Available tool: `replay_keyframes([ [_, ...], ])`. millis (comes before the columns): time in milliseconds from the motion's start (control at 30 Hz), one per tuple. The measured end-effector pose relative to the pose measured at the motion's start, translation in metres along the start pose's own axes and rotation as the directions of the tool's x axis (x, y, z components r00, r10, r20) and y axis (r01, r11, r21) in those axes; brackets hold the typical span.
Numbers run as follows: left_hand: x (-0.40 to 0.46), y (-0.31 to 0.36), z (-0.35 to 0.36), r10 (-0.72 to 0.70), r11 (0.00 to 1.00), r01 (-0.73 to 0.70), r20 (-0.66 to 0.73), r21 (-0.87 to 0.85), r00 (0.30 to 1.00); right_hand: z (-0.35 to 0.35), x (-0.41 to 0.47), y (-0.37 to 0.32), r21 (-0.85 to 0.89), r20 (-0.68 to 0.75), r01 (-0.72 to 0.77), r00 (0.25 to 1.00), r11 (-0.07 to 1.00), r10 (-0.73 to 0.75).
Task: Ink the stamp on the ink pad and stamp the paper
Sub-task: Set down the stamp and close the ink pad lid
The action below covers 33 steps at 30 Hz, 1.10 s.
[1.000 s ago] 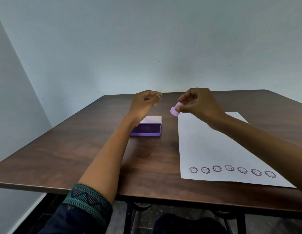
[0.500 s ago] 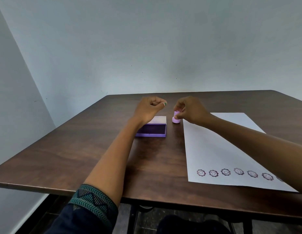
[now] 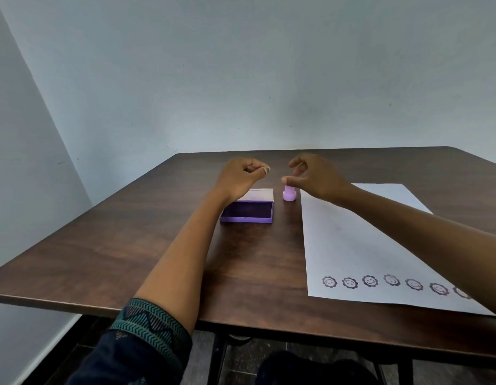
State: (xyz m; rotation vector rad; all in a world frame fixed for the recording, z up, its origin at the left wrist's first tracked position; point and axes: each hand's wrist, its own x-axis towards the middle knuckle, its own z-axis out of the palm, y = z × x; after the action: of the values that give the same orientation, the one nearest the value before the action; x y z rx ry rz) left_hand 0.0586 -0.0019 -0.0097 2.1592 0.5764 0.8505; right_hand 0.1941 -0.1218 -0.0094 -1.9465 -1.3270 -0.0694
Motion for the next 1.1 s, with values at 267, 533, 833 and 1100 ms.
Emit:
replay_keyframes([
  [267, 0.008, -0.022, -0.037, -0.147, 0.979, 0.129, 0.110, 0.158, 0.983, -0.003, 0.017, -0.021, -0.002, 0.163, 0.055, 0.985, 0.999, -0.054],
  [533, 0.013, -0.060, -0.042, -0.248, 0.914, 0.226, 0.024, 0.336, 0.968, 0.023, 0.046, -0.034, -0.361, 0.399, 0.125, 0.916, 0.924, 0.032],
  [833, 0.016, -0.059, -0.030, -0.233, 0.820, 0.240, -0.081, 0.520, 0.969, 0.040, 0.055, -0.025, -0.518, 0.345, 0.197, 0.938, 0.832, -0.007],
  [1100, 0.017, -0.055, -0.027, -0.172, 0.793, 0.233, -0.160, 0.563, 0.972, 0.040, 0.052, -0.022, -0.523, 0.308, 0.241, 0.948, 0.818, -0.082],
])
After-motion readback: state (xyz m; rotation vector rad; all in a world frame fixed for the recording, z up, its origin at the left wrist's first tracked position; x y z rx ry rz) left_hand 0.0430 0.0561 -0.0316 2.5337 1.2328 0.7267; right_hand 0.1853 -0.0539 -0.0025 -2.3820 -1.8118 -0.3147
